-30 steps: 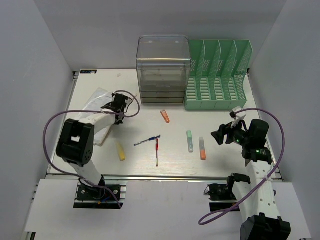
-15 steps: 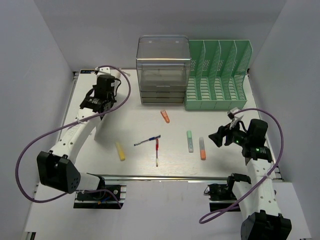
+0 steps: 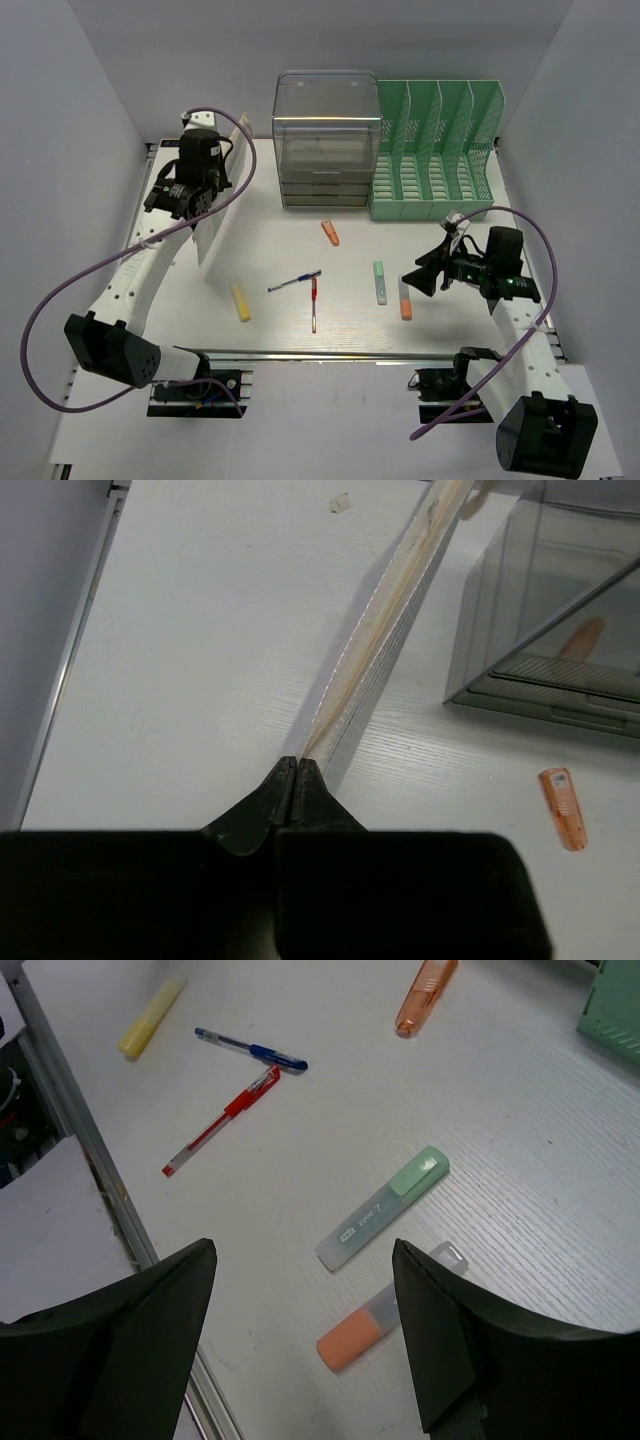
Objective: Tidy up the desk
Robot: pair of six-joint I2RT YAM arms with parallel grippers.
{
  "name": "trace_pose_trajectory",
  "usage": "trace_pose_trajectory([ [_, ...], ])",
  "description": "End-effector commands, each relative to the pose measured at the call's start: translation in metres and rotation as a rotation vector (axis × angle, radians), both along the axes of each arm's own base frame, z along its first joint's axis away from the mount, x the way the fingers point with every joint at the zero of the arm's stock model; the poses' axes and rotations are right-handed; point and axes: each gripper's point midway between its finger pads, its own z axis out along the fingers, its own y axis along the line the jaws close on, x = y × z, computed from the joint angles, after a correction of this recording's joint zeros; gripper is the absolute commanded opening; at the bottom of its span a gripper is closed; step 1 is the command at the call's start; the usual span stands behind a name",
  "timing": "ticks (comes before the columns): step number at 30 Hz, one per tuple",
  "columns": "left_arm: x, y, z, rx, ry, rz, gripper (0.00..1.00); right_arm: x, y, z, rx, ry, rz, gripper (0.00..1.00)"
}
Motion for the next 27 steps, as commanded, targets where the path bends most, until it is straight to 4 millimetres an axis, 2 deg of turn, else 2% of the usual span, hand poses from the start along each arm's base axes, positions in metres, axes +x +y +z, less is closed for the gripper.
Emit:
trace_pose_trajectory([
  [1,-0.004,-0.009,0.044,-0.073,-0.093,-0.046,0.00,0.000,0.008,0.019,0.013,-0.075,0.048,0.77],
  [6,-0.017,-0.014,0.076,-0.110,-0.129,-0.077,0.00,0.000,0.023,0.032,0.080,-0.055,0.137,0.82],
  [7,-0.020,-0.015,0.091,-0.125,-0.156,-0.086,0.00,0.004,0.024,0.039,0.089,-0.057,0.146,0.85],
  [9,-0.028,-0.015,0.100,-0.138,-0.160,-0.093,0.00,0.011,0.028,0.039,0.102,-0.025,0.160,0.85],
  [10,-0.031,-0.014,0.111,-0.145,-0.181,-0.093,0.00,0.012,0.036,0.045,0.101,-0.033,0.192,0.85],
  [12,-0.037,-0.015,0.115,-0.154,-0.176,-0.102,0.00,0.017,0.042,0.043,0.097,-0.009,0.209,0.88],
  [13,-0.040,-0.014,0.124,-0.161,-0.193,-0.105,0.00,0.023,0.044,0.046,0.099,-0.012,0.211,0.88],
  [16,-0.049,-0.017,0.132,-0.181,-0.194,-0.132,0.00,0.025,0.055,0.048,0.113,0.018,0.239,0.89],
  [19,-0.060,-0.021,0.147,-0.209,-0.223,-0.153,0.00,0.026,0.071,0.049,0.132,0.031,0.296,0.89],
  [21,-0.067,-0.026,0.156,-0.244,-0.242,-0.179,0.00,0.026,0.085,0.058,0.164,0.041,0.341,0.89],
  [22,-0.070,-0.027,0.161,-0.259,-0.252,-0.189,0.00,0.031,0.089,0.054,0.170,0.071,0.343,0.89],
  [23,-0.073,-0.030,0.169,-0.280,-0.266,-0.202,0.00,0.033,0.098,0.065,0.184,0.065,0.372,0.89],
  [26,-0.080,-0.040,0.181,-0.329,-0.281,-0.256,0.00,0.040,0.122,0.068,0.197,0.122,0.410,0.89],
  [27,-0.084,-0.045,0.188,-0.349,-0.292,-0.286,0.00,0.049,0.130,0.084,0.207,0.073,0.424,0.89],
])
